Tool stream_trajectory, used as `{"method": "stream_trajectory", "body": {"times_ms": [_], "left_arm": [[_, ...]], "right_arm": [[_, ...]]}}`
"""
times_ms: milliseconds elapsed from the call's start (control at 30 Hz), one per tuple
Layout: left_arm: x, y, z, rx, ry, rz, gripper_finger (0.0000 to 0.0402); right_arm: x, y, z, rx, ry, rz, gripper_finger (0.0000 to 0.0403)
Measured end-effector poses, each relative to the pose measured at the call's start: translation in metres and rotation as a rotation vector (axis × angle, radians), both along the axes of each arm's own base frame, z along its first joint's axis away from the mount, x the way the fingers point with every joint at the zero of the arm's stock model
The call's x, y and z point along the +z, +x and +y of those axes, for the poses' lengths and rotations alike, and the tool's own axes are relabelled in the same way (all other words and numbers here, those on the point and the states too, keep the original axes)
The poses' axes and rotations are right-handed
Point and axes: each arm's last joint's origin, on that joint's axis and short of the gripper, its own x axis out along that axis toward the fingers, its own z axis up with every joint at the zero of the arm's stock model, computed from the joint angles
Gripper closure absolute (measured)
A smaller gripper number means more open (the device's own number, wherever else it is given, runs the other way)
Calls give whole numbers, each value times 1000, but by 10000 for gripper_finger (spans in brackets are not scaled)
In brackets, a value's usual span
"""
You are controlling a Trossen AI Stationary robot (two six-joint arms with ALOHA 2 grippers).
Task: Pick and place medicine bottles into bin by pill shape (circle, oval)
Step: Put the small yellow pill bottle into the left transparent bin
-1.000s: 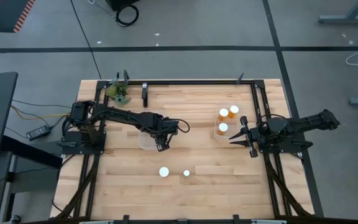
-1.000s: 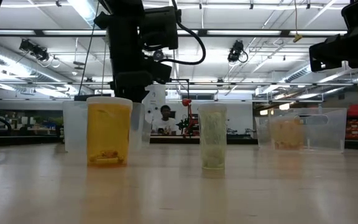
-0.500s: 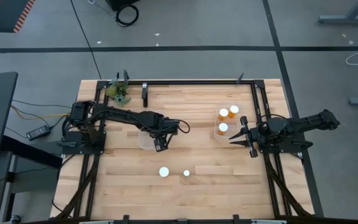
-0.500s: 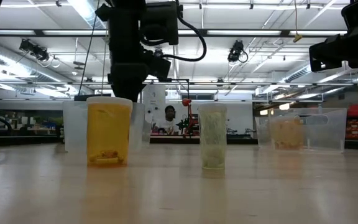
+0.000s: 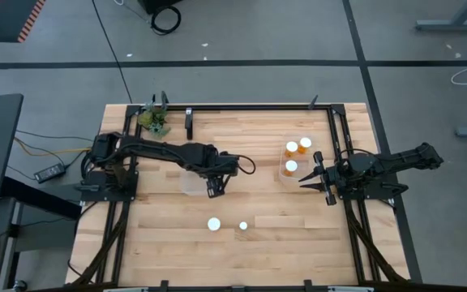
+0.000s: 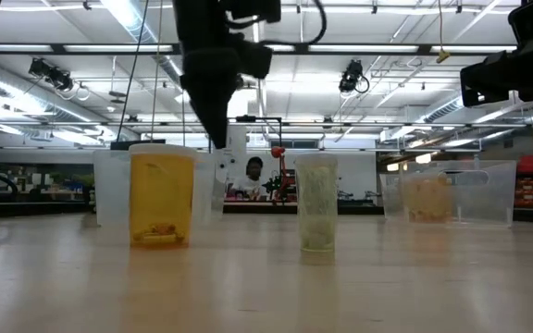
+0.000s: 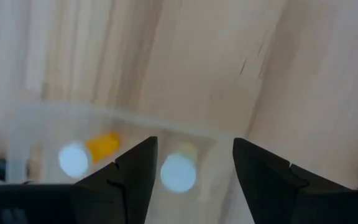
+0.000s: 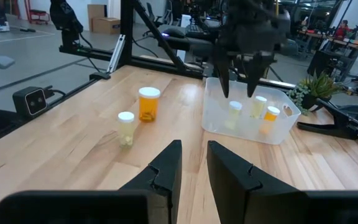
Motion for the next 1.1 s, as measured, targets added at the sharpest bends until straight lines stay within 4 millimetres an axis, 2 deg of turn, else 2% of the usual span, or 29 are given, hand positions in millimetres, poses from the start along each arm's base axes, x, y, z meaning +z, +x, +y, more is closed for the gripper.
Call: {"method": "stream_trajectory", "body": {"times_ms": [233,600,833,1100], "left_arm": [[7,14,-24,-101,-5,-153,184],[1,29,-75,-232,-190,-296,200],[-22,38,-107,-241,-298,-238,207],[-40,49,-120,-230,-299,-158,191]], "right_arm": [[0,0,0,0,0,0,319],[0,0,0,0,0,0,319],[-1,0,0,0,-1,6,319],[-1,1,0,0,-3,14,319]]}}
